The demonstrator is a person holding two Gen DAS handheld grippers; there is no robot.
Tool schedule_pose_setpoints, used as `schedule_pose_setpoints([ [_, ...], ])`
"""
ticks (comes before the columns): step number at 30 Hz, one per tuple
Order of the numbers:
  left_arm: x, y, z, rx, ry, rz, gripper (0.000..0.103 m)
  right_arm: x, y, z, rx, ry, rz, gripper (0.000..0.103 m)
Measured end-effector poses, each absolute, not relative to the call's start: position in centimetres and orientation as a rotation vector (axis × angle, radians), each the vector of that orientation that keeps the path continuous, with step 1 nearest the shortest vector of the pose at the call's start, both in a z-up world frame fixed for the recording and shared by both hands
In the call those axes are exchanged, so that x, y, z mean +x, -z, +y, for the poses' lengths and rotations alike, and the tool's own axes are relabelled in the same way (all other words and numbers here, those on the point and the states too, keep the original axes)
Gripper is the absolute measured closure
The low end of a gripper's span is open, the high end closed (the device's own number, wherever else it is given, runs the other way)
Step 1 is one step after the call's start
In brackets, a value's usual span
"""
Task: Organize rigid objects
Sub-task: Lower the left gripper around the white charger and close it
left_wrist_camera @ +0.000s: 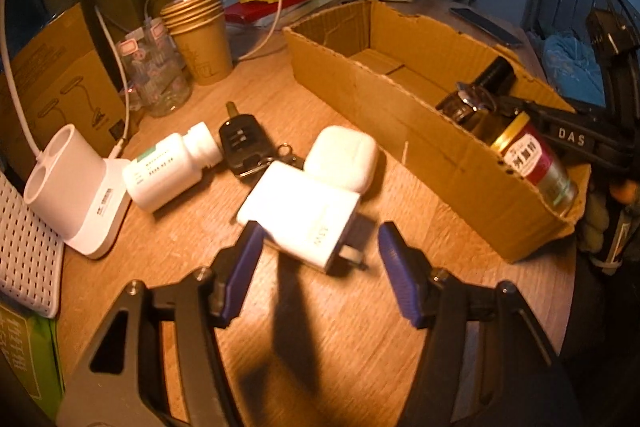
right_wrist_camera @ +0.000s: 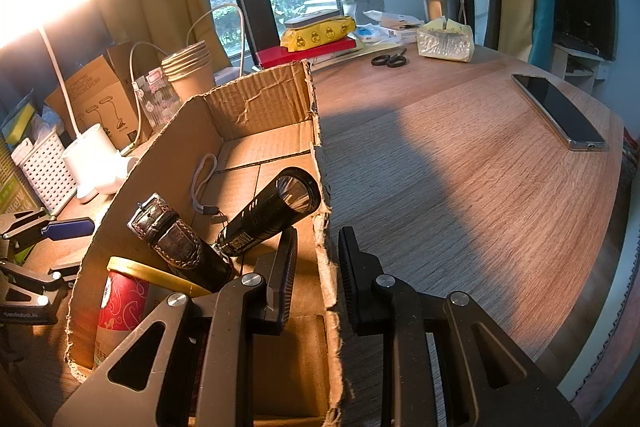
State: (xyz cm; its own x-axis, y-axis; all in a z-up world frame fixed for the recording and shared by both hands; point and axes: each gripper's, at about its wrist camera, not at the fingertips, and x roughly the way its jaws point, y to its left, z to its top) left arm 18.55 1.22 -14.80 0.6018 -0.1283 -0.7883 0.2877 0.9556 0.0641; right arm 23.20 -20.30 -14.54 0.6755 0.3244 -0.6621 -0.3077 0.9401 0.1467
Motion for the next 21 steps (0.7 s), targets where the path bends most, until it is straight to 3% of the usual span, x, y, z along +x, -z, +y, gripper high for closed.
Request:
schedule_pose_setpoints([
  [11, 19.8, 14.7, 1.6, 0.259, 0.258, 0.901, 0.04, 23.2, 14.6, -20.3, 0.024, -0.356, 0.748, 0.08],
  [15, 20.8, 14.6, 1.1, 0.32, 0.314, 0.906, 0.034, 23.2, 14.6, -20.3, 0.024, -0.356, 0.749, 0.08],
  [21, 21.4, 14.8, 0.3, 0.407, 0.338, 0.921, 0.034, 23.2, 14.6, -20.3, 0.025, -0.356, 0.748, 0.08],
])
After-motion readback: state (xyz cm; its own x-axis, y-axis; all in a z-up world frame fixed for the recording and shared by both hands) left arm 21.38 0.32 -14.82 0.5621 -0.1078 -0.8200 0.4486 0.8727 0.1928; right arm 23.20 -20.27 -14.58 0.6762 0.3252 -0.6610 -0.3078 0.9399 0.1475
